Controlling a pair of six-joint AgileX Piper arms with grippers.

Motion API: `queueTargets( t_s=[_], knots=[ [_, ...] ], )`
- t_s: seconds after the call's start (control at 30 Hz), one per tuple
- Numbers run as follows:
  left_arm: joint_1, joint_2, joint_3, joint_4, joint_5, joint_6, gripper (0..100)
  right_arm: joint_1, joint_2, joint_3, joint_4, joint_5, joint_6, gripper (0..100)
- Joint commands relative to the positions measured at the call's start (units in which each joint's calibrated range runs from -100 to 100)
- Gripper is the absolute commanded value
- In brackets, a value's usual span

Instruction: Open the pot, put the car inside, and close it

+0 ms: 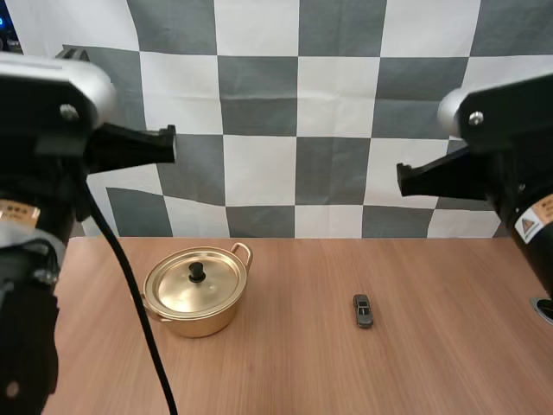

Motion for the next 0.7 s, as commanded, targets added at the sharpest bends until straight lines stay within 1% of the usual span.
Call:
queueTargets(
  t_s=[0.0,0.07,0.1,0.17,0.23,0.3,0.47,0.67],
  knots=[
    [0.00,14.68,-45.41,-0.68,85.07,-1.20,0,-0.03,22.08,-40.41,6.38,53.44,-2.71,0],
    [0.00,21.62,-51.75,-0.68,99.98,-1.20,0,-0.03,27.29,-48.50,12.84,67.79,-5.30,0],
    [0.00,24.80,-54.24,-0.68,106.72,-1.46,0,-0.03,29.00,-50.92,15.76,72.84,-6.42,0],
    [0.00,29.53,-57.00,-0.57,107.40,-1.46,0,-0.03,32.18,-54.89,24.39,74.29,-9.78,0],
    [0.07,33.81,-57.03,0.42,107.40,-1.46,0,-0.03,33.35,-55.39,31.42,74.29,-13.23,0],
    [0.07,37.13,-55.75,2.16,107.40,-1.46,0,-0.03,33.32,-53.33,35.44,74.29,-15.74,0],
    [0.07,41.91,-49.05,6.24,107.40,-1.46,0,-0.03,32.95,-48.40,35.19,74.29,-16.68,0],
    [0.07,43.26,-39.43,6.11,107.40,-1.46,0,-0.03,32.95,-40.93,34.95,74.29,-16.68,0]
  ],
)
